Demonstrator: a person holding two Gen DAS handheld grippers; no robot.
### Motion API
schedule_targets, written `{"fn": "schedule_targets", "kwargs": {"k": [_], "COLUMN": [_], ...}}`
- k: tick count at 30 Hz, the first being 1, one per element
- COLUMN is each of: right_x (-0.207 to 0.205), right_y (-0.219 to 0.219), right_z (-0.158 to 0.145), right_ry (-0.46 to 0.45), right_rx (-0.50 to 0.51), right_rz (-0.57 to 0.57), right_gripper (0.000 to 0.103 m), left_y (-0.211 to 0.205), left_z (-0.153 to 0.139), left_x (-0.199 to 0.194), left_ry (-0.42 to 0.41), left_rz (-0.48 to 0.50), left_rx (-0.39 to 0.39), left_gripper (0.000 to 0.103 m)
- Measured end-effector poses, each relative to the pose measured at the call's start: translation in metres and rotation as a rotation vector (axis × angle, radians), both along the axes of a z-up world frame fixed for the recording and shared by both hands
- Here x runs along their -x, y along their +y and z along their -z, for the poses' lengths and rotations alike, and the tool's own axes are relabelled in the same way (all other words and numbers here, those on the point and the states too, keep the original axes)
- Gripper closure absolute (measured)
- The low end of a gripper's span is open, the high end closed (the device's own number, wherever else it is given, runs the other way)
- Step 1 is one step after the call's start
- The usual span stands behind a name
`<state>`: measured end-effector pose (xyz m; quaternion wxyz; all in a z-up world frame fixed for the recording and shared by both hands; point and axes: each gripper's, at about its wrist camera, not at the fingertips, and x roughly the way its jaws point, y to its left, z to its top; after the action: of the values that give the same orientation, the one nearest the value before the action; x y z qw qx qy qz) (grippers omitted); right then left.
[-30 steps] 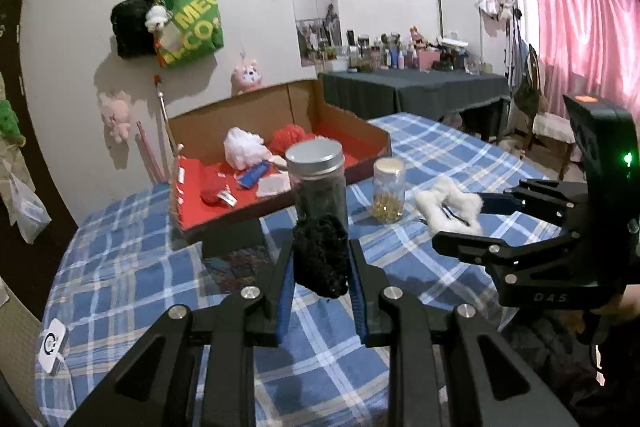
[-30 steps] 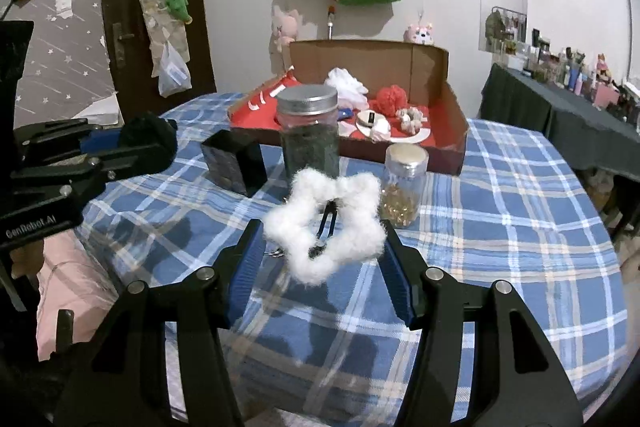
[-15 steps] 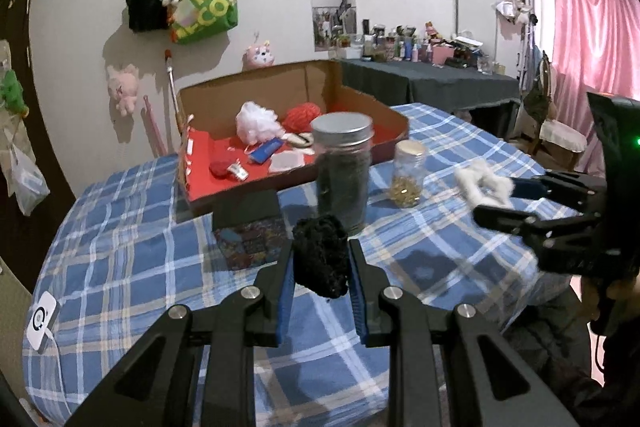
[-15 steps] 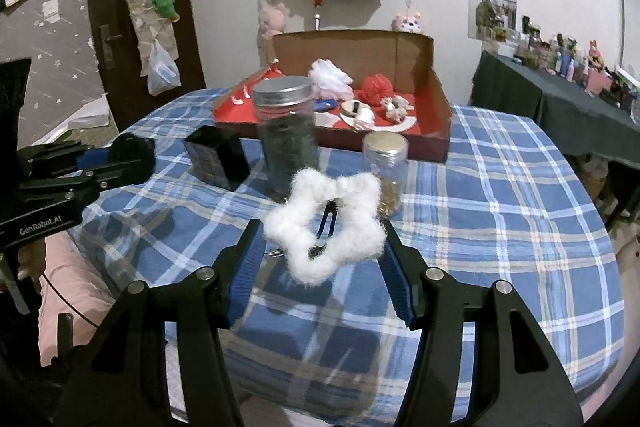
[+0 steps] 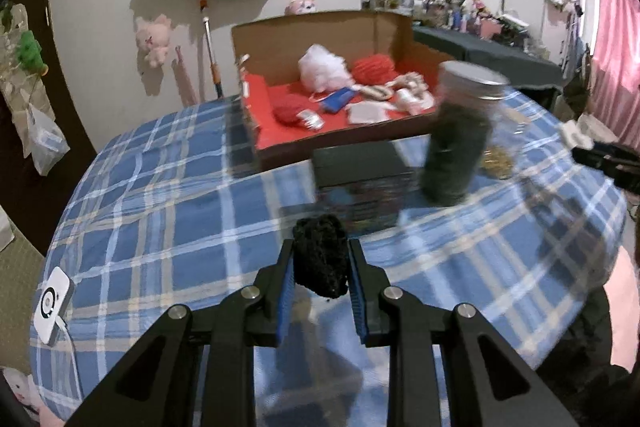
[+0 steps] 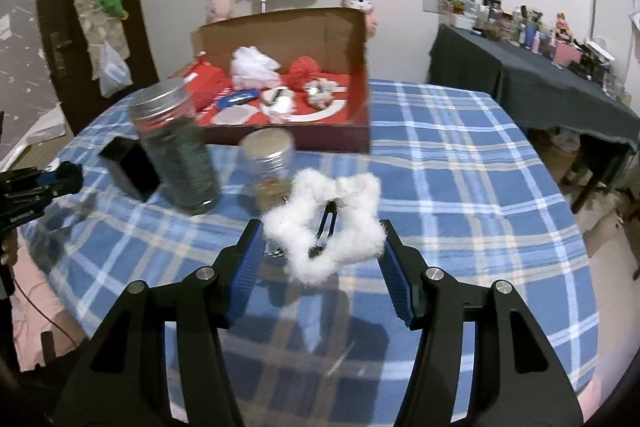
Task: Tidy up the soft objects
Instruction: 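Lift the pom-pom and star clip and carry both over the box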
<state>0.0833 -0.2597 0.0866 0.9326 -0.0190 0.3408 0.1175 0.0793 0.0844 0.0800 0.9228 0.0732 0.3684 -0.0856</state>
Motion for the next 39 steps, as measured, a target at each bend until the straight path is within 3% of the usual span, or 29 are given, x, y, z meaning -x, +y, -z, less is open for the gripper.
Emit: {"fn": "schedule_targets", "kwargs": {"k": [10,26,31,39], "right_x": [-0.053,-0.121,-0.144,-0.187], "right_y": [-0.009,0.02,0.039,0.076], "right_z": [-0.004,-0.03,-0.03,-0.017], "right_ry": [0.014,0.018,0.054,0.148], "right_rx": [0.054,0.038,0.053,0.16], "right_rz": [0.003,-0.12,-0.16,-0.199], "right_gripper": [0.048,0.048,0.048,0.048], "left_y": [0.02,0.006,-0.016,-0.046], "left_z": [0.0,-0.031,-0.032,-0.022], "left_x": [-0.053,-0.117,-0.142,-0.184], "left_ry": [0.003,0.006,0.049,0.147], "left_rz": [0.036,0.169,0.228,0.267], "left_rx": [-0.051,0.011,0.012,-0.015], "left_gripper": [0.077,0.077,0.077,0.077]}}
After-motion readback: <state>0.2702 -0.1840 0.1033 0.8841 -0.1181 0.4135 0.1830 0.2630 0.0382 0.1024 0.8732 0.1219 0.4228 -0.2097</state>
